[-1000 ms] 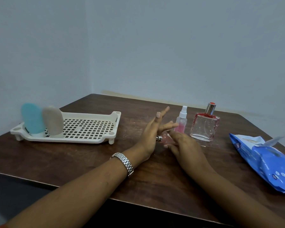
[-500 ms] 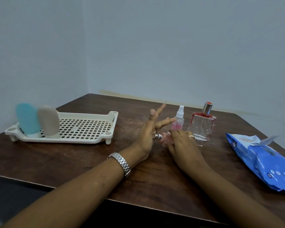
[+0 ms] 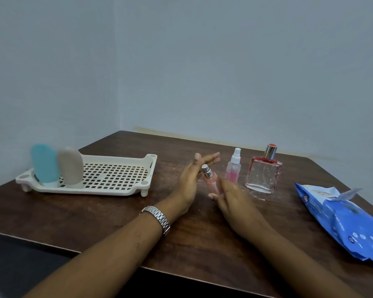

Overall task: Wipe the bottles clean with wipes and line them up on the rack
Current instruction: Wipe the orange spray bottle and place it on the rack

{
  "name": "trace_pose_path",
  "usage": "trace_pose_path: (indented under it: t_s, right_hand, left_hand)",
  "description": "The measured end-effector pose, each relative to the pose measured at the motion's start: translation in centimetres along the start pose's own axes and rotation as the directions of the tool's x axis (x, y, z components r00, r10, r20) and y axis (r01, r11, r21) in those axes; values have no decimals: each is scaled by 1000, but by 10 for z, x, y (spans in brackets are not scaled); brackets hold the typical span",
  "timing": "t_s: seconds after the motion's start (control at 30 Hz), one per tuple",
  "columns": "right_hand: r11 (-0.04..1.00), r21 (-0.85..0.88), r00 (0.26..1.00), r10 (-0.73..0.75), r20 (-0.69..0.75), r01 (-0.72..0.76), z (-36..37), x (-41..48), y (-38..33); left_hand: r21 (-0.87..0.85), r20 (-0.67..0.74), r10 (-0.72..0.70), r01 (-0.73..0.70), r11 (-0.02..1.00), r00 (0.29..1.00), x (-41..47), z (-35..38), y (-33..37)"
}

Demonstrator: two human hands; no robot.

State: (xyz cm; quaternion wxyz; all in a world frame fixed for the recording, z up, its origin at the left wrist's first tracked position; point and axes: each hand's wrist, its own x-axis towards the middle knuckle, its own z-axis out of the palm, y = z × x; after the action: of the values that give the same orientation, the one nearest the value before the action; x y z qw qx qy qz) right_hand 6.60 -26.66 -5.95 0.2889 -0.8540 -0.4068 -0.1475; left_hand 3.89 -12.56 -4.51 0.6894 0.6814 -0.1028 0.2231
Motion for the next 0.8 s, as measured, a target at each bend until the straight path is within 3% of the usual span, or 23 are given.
trace_pose_path:
  t_s: [0.3,0.7,0.8]
  right_hand:
    - [984,166,998,-64,16,60,-3,-4,-8]
    - [939,313,972,-74,-224,144,0,-4,-9]
    - [945,281,961,-94,-260,168,0,-3,-8]
  left_hand:
    - [42,19,40,-41,998,999,0,-2,-2]
    - [56,19,23,-24,998,1000,-4,1,2]
    - [81,45,25,-29,996,999,-6,3,3]
